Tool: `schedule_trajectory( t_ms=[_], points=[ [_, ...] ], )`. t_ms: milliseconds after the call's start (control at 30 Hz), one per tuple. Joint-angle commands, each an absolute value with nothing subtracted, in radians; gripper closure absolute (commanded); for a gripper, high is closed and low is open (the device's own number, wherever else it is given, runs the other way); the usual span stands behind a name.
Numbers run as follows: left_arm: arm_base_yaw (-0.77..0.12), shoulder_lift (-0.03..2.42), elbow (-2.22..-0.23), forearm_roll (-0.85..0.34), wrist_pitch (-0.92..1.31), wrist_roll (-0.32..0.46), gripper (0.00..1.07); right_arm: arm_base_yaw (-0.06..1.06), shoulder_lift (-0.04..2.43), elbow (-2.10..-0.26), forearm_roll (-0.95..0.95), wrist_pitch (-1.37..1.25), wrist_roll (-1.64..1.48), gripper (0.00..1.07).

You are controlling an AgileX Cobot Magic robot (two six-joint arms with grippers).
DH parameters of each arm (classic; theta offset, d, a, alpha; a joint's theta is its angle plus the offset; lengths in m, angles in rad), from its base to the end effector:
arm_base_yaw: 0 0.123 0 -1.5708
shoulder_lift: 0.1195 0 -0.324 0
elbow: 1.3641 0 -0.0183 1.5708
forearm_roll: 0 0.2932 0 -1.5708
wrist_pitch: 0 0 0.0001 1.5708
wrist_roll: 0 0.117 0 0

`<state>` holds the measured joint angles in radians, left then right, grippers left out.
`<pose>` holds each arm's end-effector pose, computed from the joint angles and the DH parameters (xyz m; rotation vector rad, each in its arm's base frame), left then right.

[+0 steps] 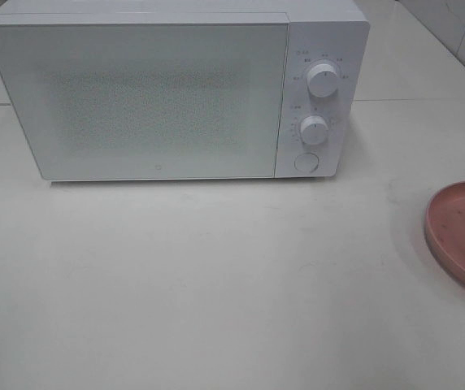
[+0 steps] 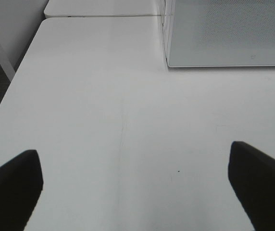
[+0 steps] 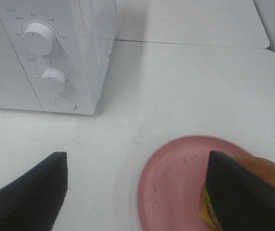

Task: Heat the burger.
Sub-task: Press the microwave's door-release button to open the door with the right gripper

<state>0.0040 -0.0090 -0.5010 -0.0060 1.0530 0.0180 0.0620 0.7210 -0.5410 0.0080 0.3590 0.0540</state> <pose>0.0151 -0.0006 0.2871 0.0145 2.0265 0.0067 0.1823 0.0116 0.3043 -0.0023 2.0235 0.0810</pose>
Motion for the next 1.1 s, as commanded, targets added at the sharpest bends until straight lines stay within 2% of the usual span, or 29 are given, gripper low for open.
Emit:
schedule_trajectory(
  t_ms=[33,400,533,567,733,800,867,900,1000,1100],
  points=[
    [-0.001,-0.032,-0.498,-0.015,1.037,0.017,0.03,0.065,0.752,-0.548,0.007,0.308,0.051,0.31],
    [-0.001,-0.032,-0.498,-0.015,1.037,0.017,0.03,0.065,0.925,-0.534,-0.015,0.072,0.055,0.31],
    [-0.001,-0.032,-0.498,-0.015,1.037,0.017,0.03,0.065,0.985,-0.459,-0.015,-0.129,0.055,0.31],
    [-0.001,-0.032,-0.498,-0.015,1.037,0.017,0.03,0.066,1.012,-0.421,-0.01,-0.251,0.055,0.31],
    [-0.001,-0.032,-0.498,-0.015,1.037,0.017,0.03,0.103,1.081,-0.361,0.03,-0.44,0.033,0.31],
    [-0.001,-0.032,-0.498,-0.015,1.037,0.017,0.03,0.183,1.173,-0.316,0.127,-0.619,-0.086,0.31],
    [-0.001,-0.032,-0.498,-0.015,1.037,0.017,0.03,0.212,1.194,-0.311,0.157,-0.659,-0.12,0.31],
    [-0.001,-0.032,-0.498,-0.015,1.037,0.017,0.03,0.271,1.244,-0.303,0.253,-0.731,-0.194,0.31],
    [-0.001,-0.032,-0.498,-0.015,1.037,0.017,0.03,0.295,1.268,-0.303,0.311,-0.753,-0.22,0.31],
    [-0.001,-0.032,-0.498,-0.015,1.037,0.017,0.03,0.43,1.366,-0.303,0.523,-0.916,-0.317,0.31]
  ],
)
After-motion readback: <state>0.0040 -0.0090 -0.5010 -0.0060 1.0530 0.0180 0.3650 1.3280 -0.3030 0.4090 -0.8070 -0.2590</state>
